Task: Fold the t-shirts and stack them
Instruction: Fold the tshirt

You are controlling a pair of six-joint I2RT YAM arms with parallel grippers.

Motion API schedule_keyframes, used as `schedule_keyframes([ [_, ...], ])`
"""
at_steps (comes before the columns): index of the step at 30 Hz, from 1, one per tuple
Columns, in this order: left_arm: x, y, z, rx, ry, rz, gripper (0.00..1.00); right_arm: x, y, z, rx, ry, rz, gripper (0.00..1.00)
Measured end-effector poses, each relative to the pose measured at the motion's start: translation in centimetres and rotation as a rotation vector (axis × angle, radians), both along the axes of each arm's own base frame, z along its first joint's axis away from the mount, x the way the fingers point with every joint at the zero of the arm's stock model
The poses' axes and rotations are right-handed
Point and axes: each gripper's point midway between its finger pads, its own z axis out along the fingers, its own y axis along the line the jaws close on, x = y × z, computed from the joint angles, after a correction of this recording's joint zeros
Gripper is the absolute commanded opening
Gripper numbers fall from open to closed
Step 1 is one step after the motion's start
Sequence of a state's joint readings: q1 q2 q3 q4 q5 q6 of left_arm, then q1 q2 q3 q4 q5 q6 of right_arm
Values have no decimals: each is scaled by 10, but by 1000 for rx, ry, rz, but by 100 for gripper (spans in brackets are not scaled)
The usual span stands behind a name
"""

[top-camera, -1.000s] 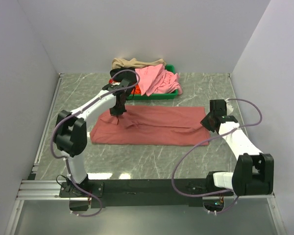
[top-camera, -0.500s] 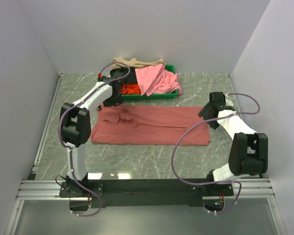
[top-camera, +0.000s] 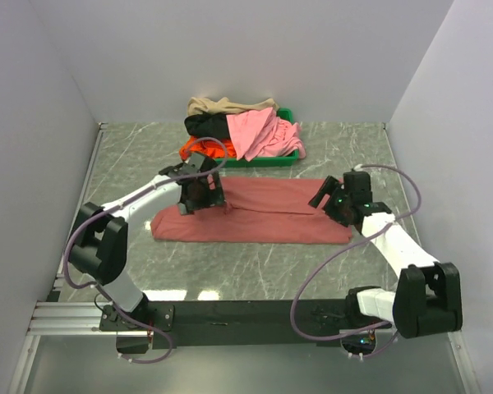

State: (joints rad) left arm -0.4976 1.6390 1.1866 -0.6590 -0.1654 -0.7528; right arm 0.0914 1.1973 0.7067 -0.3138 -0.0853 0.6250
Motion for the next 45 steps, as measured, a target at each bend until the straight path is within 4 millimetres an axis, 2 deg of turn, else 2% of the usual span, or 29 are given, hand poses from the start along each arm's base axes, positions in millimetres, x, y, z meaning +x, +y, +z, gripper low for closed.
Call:
schedule_keyframes([
  [3,-5,-31,-7,-79,3,-81,99,-3,23,-15,24,39,88,91],
  [5,-1,-43,-12,-104,-5,-107,99,-3,30,-24,34,62,114,91],
  [8,9,-48,-23,-94,-4,-105,99,-4,33,-35,36,95,123,91],
  [11,23,-48,-33,-59,-10,-98,99,-3,33,-38,35,98,122,91],
  [14,44,-52,-35,-32,-45,-97,99,-1,32,-37,31,90,118,91],
  [20,97,-73,-24,-33,-166,-93,99,0,31,-37,26,84,113,91],
  [26,131,-63,-16,76,-247,-32,99,-5,28,-43,20,98,100,91],
  [29,131,-54,-11,118,-272,-6,99,-9,25,-47,11,108,87,91],
  [30,125,-51,-9,127,-277,-4,99,-9,23,-47,5,108,80,91],
  [32,106,-45,-6,137,-276,-12,99,-8,20,-45,-8,98,66,92],
  [35,73,-45,9,116,-295,-44,99,-8,17,-41,-19,80,55,91],
  [38,52,-48,24,77,-330,-59,99,-9,16,-40,-22,75,52,92],
  [41,48,-52,24,54,-346,-52,99,-9,16,-41,-26,76,50,92],
  [45,53,-51,5,68,-326,-42,99,-11,15,-45,-29,87,49,91],
])
